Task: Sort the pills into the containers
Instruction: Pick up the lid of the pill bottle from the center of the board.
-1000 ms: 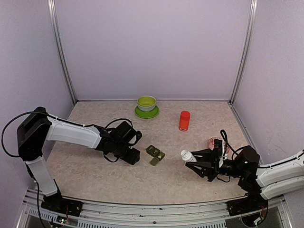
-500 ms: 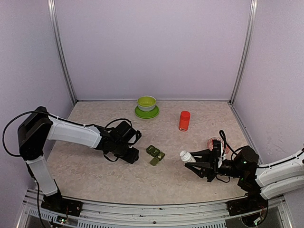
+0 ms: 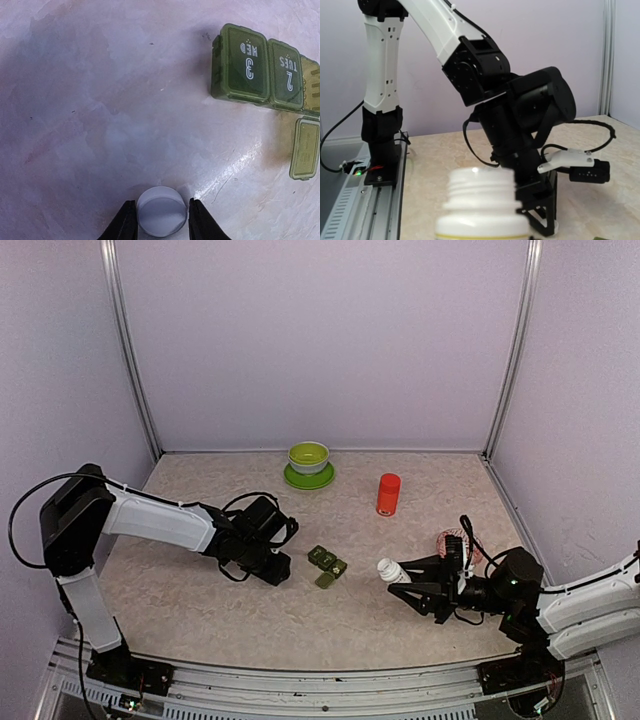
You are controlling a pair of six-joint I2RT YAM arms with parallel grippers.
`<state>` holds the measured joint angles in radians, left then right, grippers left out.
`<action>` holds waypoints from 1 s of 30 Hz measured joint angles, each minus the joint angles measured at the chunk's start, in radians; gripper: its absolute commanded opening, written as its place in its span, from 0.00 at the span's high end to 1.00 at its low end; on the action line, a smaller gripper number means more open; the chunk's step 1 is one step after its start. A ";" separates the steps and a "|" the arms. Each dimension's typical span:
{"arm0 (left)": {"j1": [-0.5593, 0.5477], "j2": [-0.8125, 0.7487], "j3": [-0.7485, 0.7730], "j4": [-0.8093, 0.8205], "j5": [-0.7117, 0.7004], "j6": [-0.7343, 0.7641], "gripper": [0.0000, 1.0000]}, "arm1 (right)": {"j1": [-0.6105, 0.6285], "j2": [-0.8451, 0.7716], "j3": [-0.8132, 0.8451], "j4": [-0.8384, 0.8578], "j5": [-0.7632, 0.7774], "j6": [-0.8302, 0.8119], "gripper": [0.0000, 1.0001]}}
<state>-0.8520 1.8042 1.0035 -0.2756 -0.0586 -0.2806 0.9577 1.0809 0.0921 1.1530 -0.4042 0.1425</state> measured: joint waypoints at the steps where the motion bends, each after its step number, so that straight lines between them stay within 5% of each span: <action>1: 0.000 0.000 0.000 0.000 0.001 0.000 0.70 | 0.000 0.002 0.000 0.000 0.000 0.000 0.73; 7: 0.000 0.002 0.000 0.006 0.002 0.001 0.79 | 0.000 0.003 0.000 0.000 0.000 0.000 0.73; 18: -0.003 -0.012 0.000 0.006 0.009 0.000 0.80 | 0.000 0.003 0.000 -0.003 -0.004 -0.002 0.73; 30: -0.063 -0.261 0.000 0.070 0.227 -0.026 0.79 | 0.000 0.098 0.064 -0.040 -0.035 -0.027 0.76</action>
<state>-0.9146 1.5433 1.0035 -0.2054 0.1680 -0.3069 0.9581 1.1793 0.1562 1.1130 -0.4397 0.1154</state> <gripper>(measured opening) 0.262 0.341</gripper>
